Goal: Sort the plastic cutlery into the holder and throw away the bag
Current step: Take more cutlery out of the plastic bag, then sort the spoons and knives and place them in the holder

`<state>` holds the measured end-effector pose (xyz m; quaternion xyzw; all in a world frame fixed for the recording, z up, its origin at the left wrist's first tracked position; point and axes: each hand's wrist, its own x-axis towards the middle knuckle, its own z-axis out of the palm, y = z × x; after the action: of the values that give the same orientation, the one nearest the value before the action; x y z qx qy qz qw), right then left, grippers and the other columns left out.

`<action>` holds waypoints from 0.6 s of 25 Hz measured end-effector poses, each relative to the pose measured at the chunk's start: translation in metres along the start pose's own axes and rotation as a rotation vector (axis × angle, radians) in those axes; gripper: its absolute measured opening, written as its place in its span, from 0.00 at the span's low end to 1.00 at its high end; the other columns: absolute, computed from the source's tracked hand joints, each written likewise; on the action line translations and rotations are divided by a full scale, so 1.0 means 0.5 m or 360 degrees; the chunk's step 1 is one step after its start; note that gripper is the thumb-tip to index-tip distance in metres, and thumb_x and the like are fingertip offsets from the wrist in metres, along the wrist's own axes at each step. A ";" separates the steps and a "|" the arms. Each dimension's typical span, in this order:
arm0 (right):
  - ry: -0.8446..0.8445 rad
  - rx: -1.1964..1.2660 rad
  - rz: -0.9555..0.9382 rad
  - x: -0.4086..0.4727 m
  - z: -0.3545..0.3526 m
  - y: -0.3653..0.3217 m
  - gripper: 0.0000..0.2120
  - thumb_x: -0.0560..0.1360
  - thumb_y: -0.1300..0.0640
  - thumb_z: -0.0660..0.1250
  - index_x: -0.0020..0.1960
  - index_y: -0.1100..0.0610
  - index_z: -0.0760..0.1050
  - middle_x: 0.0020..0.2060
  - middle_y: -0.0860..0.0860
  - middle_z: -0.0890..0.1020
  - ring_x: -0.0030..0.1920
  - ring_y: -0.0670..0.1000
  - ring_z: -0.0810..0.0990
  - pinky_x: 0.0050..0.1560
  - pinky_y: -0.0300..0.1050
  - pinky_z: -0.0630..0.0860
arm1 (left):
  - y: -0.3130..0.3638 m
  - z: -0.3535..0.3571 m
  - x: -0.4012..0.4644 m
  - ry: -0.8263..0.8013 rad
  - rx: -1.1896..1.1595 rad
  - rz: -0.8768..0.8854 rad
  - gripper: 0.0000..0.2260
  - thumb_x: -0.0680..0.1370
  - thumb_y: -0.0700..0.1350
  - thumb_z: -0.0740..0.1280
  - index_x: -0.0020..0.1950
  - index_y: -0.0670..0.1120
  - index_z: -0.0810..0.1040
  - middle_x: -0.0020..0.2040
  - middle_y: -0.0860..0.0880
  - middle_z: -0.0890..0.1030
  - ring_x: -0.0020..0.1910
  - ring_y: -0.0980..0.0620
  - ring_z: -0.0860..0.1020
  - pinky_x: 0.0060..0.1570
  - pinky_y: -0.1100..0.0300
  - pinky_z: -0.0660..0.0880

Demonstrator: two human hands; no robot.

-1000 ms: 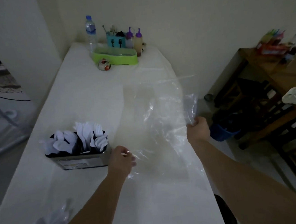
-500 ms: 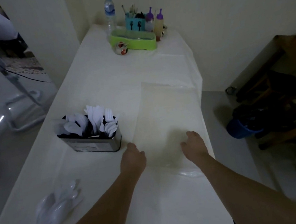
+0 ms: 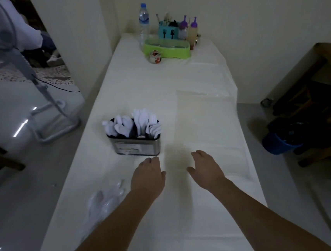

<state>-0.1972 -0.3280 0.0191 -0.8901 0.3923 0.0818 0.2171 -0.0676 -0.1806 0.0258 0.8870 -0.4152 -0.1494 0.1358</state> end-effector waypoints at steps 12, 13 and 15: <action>-0.0129 0.0103 -0.0072 -0.180 0.234 -0.313 0.23 0.79 0.49 0.63 0.72 0.56 0.68 0.68 0.55 0.71 0.68 0.57 0.69 0.68 0.48 0.68 | -0.400 -0.046 -0.205 0.0067 0.0188 -0.0291 0.15 0.78 0.51 0.67 0.59 0.43 0.76 0.54 0.44 0.79 0.52 0.46 0.78 0.50 0.54 0.76; -0.0139 0.0167 0.0004 -0.193 0.254 -0.327 0.22 0.79 0.49 0.63 0.70 0.56 0.69 0.66 0.54 0.73 0.66 0.56 0.71 0.65 0.47 0.70 | -0.420 -0.045 -0.214 0.0045 0.0108 -0.0388 0.14 0.79 0.51 0.66 0.59 0.43 0.75 0.54 0.44 0.79 0.52 0.45 0.78 0.50 0.53 0.76; -0.0147 0.0316 0.0158 -0.214 0.288 -0.351 0.20 0.79 0.49 0.64 0.68 0.55 0.71 0.62 0.54 0.75 0.62 0.54 0.75 0.61 0.45 0.73 | -0.440 -0.039 -0.228 -0.0001 -0.0087 -0.0551 0.15 0.80 0.51 0.65 0.61 0.43 0.74 0.56 0.43 0.79 0.53 0.44 0.79 0.51 0.53 0.76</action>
<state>-0.1372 -0.0872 -0.0189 -0.8390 0.4317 0.0942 0.3177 0.0230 0.0463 -0.0193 0.9412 -0.2521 -0.1821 0.1321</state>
